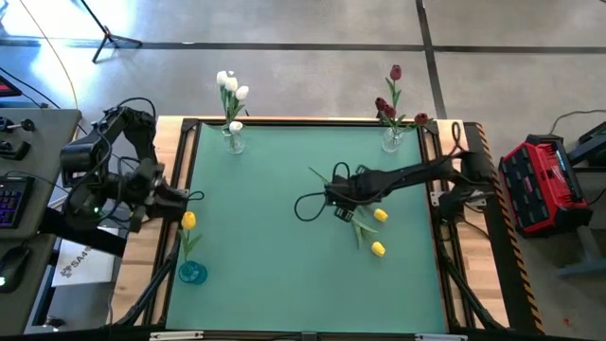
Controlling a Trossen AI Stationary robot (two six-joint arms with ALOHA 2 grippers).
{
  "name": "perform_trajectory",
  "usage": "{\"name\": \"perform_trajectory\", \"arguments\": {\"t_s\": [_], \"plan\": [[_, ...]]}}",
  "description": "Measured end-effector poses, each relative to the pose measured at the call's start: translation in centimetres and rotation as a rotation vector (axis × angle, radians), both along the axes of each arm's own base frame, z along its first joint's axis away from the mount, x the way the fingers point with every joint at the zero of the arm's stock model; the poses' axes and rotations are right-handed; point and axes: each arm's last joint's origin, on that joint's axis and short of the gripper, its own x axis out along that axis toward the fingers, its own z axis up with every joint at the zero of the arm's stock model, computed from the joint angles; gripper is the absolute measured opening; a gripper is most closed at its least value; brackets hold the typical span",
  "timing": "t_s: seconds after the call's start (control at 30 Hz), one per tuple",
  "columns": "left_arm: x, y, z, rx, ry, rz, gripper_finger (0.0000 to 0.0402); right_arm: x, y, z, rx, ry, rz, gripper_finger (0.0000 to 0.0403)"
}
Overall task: Sort flowers into vase by color
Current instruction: Put the yellow flower into the blue vase
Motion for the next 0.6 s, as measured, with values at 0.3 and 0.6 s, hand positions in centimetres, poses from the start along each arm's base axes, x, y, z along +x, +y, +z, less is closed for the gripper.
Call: {"name": "perform_trajectory", "arguments": {"t_s": [0.3,0.6], "plan": [[0.2,0.5,0.5,0.237,-0.202,0.020,0.0110,0.3,-2.1,-2.4,0.026,0.120,0.004,0.0174],[0.9,-0.1,-2.1,0.322,-0.094,0.078,0.0110,0.6,-3.0,-3.8,0.158,0.155,0.044,0.0171]]}}
